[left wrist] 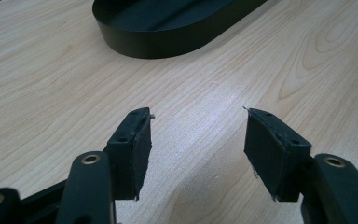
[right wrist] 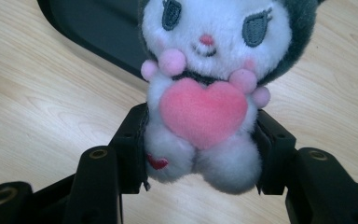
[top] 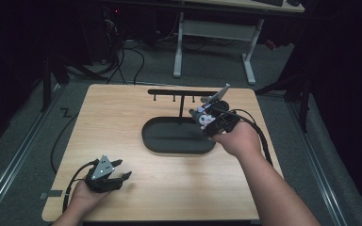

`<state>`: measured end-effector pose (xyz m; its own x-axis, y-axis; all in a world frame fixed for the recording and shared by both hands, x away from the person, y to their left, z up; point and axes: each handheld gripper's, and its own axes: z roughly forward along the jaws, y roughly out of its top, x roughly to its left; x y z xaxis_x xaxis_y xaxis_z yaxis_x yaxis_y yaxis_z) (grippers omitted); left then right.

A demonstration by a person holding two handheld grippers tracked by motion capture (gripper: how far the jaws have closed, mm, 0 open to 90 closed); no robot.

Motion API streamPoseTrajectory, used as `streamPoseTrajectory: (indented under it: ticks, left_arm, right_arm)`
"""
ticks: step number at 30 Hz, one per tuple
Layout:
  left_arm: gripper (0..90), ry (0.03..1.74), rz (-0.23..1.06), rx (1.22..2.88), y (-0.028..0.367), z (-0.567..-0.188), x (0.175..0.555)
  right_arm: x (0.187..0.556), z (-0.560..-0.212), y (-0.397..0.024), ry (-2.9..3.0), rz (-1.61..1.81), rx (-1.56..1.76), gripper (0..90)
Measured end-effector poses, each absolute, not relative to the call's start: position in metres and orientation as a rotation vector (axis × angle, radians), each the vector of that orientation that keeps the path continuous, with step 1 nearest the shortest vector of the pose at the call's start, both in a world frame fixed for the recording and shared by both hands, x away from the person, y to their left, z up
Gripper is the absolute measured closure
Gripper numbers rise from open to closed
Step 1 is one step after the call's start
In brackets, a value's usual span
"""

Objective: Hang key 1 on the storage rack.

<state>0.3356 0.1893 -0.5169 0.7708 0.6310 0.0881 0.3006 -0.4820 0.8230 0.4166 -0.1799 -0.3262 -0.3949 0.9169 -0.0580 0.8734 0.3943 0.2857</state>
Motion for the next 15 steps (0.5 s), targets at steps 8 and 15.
streamPoseTrajectory:
  ticks: [8,15]
  left_arm:
    - [41.1,0.693,0.482,2.094,0.190,-0.517,0.336]
    - [41.1,0.689,0.479,2.095,0.189,-0.517,0.335]
  right_arm:
    - [0.428,-0.317,-0.167,2.453,0.329,1.559,47.4]
    - [0.434,-0.312,-0.160,2.450,0.333,1.545,47.4]
